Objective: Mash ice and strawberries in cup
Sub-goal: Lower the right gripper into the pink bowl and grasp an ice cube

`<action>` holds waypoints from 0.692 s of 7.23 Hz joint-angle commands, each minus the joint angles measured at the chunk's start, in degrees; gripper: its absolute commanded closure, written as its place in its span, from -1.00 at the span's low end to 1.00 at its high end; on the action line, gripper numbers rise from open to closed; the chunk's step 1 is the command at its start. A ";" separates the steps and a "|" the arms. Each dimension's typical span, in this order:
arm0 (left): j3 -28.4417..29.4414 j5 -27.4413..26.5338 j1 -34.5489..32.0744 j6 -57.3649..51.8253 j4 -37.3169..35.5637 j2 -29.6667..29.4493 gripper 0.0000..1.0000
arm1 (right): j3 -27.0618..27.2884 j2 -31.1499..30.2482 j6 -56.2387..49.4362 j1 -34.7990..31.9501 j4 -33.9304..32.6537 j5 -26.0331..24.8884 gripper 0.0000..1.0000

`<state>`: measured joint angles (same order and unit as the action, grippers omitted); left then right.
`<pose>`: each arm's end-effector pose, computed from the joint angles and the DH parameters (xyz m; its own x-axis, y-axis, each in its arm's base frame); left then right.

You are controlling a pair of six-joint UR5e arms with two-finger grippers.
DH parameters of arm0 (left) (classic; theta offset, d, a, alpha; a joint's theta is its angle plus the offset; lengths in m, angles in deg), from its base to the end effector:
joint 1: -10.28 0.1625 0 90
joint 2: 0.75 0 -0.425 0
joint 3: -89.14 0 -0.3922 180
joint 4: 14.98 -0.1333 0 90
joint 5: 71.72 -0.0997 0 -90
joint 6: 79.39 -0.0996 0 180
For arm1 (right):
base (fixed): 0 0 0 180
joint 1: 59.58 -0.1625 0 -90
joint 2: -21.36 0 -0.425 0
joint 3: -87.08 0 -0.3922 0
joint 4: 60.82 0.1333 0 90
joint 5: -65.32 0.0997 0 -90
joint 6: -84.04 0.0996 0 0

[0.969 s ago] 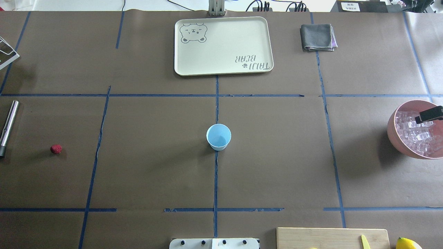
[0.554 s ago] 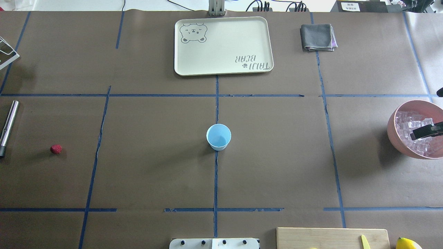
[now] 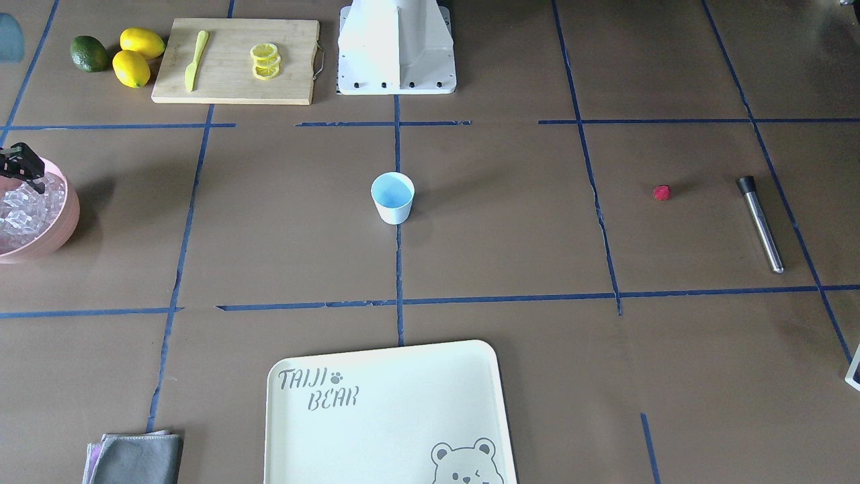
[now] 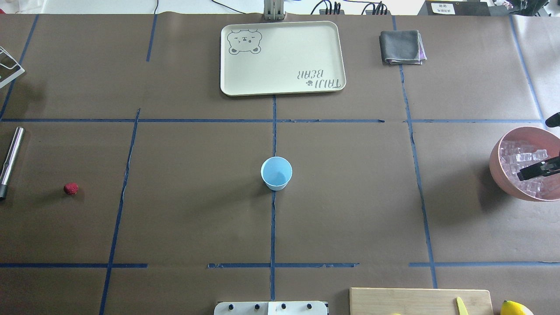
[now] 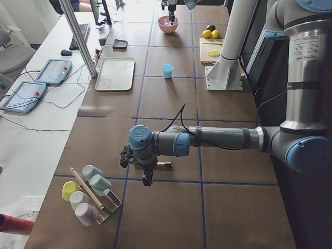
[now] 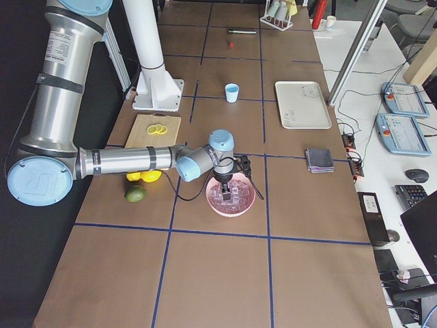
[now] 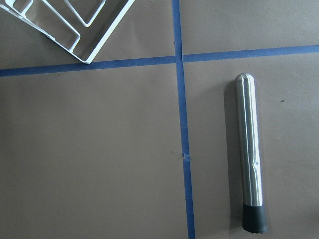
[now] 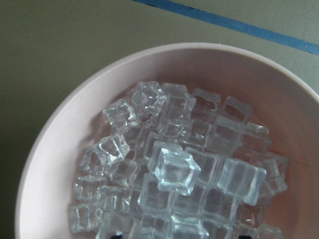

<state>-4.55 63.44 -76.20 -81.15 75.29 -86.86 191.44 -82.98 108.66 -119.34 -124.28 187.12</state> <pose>-0.0341 -0.4661 0.6580 0.7015 0.0748 -0.7087 -0.0830 0.9963 0.0230 -0.1387 -0.3983 0.6053 0.7473 -0.2522 0.6148 0.1531 0.9656 0.2101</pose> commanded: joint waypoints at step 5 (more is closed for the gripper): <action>0.01 0.01 0.00 -0.18 0.26 -0.01 -1.00 | 0.05 -0.17 -0.20 -0.02 -0.26 -0.51 0.52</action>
<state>-4.55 63.45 -76.20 -81.32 75.52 -86.88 191.43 -83.21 108.27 -119.35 -124.53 186.51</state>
